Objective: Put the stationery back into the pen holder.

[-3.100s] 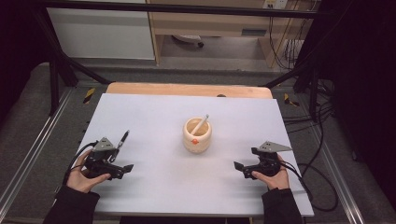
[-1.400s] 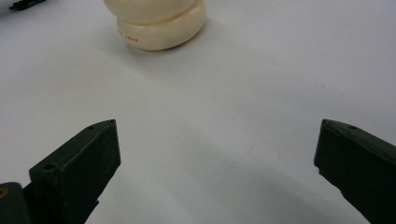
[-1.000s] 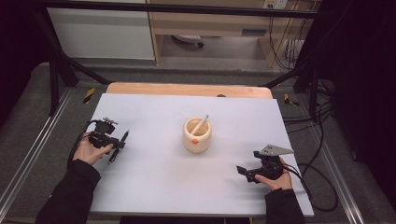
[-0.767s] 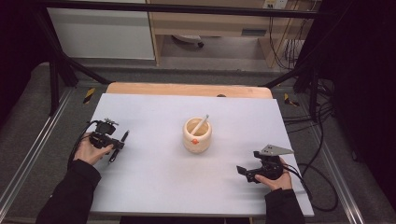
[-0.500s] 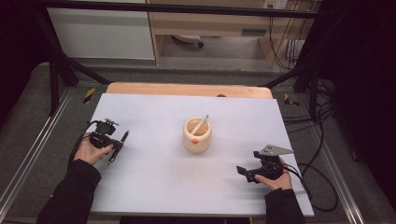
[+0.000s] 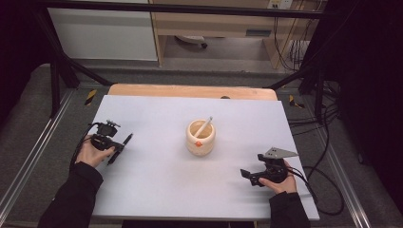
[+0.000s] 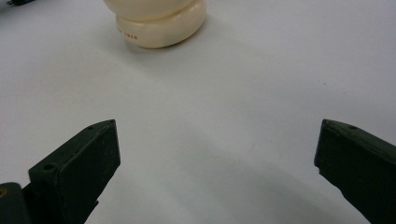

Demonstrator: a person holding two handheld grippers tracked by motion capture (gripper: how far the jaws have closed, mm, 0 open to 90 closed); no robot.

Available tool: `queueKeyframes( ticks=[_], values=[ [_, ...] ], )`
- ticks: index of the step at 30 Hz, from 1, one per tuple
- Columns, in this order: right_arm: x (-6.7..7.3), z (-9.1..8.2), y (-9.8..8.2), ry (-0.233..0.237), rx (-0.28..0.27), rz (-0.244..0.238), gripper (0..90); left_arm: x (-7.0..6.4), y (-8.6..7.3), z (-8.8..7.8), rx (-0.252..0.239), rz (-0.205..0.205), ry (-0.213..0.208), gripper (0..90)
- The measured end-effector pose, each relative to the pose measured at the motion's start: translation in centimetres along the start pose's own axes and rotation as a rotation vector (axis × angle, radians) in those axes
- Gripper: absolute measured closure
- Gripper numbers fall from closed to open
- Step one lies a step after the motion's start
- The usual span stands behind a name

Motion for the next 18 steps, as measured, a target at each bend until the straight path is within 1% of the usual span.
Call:
queueKeyframes(
  ticks=[10,13,18],
  values=[
    [0.00,0.01,-0.01,0.000,0.001,0.000,1.0,0.04,-0.06,-0.04,0.001,0.020,-0.003,78.9],
    [0.00,0.01,-0.01,0.000,0.001,0.001,1.0,0.08,-0.15,-0.10,0.007,0.015,-0.009,79.0],
    [-0.01,0.00,0.00,0.000,0.000,-0.001,1.0,0.10,-0.32,-0.19,0.012,0.024,-0.013,79.1]
  ],
)
Point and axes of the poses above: each handheld gripper's, and its own axes: z roughly forward along the jaws, y roughly out of its top, x roughly to its left, the point moved 10 cm from there along z, roughly forward along the jaws, and after that the axes turned 8 degrees about x, right-handed, at the moved point
